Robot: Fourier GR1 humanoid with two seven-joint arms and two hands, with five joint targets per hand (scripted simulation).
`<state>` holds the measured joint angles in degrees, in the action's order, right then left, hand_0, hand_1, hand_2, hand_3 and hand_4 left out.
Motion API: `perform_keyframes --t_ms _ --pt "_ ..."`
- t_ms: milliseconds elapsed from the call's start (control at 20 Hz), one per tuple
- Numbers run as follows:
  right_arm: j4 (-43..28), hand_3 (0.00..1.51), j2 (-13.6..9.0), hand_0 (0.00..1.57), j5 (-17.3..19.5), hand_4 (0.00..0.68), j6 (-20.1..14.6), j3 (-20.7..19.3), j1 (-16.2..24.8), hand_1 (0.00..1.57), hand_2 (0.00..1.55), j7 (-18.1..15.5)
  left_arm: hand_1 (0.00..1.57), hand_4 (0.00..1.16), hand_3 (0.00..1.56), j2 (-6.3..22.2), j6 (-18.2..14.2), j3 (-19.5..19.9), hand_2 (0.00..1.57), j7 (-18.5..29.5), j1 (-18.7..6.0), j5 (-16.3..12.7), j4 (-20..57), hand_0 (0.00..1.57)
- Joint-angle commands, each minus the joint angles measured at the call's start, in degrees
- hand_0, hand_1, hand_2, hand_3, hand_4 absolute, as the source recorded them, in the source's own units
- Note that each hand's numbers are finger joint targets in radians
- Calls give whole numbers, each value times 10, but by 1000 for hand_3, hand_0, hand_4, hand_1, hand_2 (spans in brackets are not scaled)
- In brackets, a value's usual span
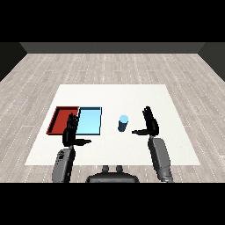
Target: Pick the blue can and put it in the blue box
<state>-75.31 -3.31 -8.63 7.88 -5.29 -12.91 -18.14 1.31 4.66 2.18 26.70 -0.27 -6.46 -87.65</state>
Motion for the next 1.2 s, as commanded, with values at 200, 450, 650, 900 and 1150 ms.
perform_keyframes --t_ms 200,450,650,900,1150 --pt "-18 0 10 0 -31 0 -1 4 5 0 0 55 0 0 0 6 2 5 0 -52 -8 -25 -40 0" --pt "75 0 32 0 -15 0 -47 9 -71 0 0 40 0 0 0 -3 -12 -3 0 -31 18 -9 -57 0" --pt "70 0 30 0 -44 0 -39 -5 -75 0 0 71 0 0 0 14 8 29 0 -21 -23 -33 2 0" --pt "161 0 20 0 -29 0 -31 -6 -86 0 0 8 0 0 0 30 30 37 0 -42 16 -63 -63 0" --pt "238 0 33 0 -28 0 -38 9 -110 0 0 -47 0 0 0 4 11 13 0 9 15 -23 -13 0"
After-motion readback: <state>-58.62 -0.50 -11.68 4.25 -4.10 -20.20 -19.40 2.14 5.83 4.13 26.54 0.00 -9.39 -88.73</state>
